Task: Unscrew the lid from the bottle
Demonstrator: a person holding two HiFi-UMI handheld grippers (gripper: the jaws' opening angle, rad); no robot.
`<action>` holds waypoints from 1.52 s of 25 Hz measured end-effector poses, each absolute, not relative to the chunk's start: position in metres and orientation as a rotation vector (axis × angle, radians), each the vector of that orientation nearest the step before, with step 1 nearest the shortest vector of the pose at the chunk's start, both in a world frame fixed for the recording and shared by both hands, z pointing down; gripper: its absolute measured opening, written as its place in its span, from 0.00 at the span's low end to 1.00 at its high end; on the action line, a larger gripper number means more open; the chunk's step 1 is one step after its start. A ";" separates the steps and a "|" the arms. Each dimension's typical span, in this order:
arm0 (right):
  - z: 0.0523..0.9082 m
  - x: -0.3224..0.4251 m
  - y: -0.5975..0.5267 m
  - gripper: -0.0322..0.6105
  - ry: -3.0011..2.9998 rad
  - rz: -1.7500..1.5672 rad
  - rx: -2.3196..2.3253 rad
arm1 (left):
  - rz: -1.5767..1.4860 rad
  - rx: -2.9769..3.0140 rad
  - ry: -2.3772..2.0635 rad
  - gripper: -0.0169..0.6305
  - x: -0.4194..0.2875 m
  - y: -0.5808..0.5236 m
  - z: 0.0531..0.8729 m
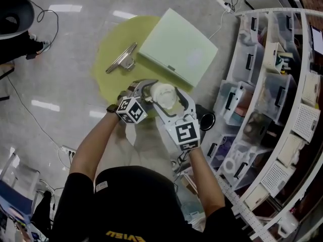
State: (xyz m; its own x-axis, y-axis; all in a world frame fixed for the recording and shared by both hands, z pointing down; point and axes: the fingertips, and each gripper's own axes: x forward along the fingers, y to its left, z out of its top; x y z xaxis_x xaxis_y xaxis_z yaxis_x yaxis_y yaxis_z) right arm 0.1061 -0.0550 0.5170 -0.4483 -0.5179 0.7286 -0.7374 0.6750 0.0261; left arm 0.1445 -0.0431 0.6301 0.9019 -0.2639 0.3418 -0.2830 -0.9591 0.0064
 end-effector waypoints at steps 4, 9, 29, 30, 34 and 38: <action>0.517 0.102 -0.052 0.61 -2.193 0.306 0.768 | 0.521 3.005 -0.421 0.62 0.144 -0.043 0.630; 0.517 0.099 -0.046 0.61 -2.231 0.125 0.466 | 0.520 3.007 -0.402 0.62 0.144 -0.044 0.630; 0.521 0.097 -0.028 0.61 -2.237 -0.146 -0.206 | 0.514 3.002 -0.371 0.62 0.146 -0.043 0.636; 0.521 0.097 -0.028 0.62 -2.236 -0.134 -0.190 | 0.510 3.000 -0.372 0.62 0.146 -0.042 0.636; 0.520 0.101 -0.035 0.89 -2.231 0.005 0.057 | 0.508 2.993 -0.371 0.62 0.145 -0.041 0.632; 0.496 0.098 -0.061 0.86 -2.286 0.186 0.689 | 0.520 2.984 -0.366 0.62 0.136 -0.036 0.628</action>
State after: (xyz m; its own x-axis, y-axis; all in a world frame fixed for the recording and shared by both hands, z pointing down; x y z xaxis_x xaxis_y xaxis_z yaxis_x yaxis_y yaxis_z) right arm 0.0984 -0.0607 0.4956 -0.5902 -0.4235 0.6872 -0.5291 0.8459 0.0668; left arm 0.1356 -0.0360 0.6283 0.9133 -0.2188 0.3435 -0.2497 -0.9671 0.0479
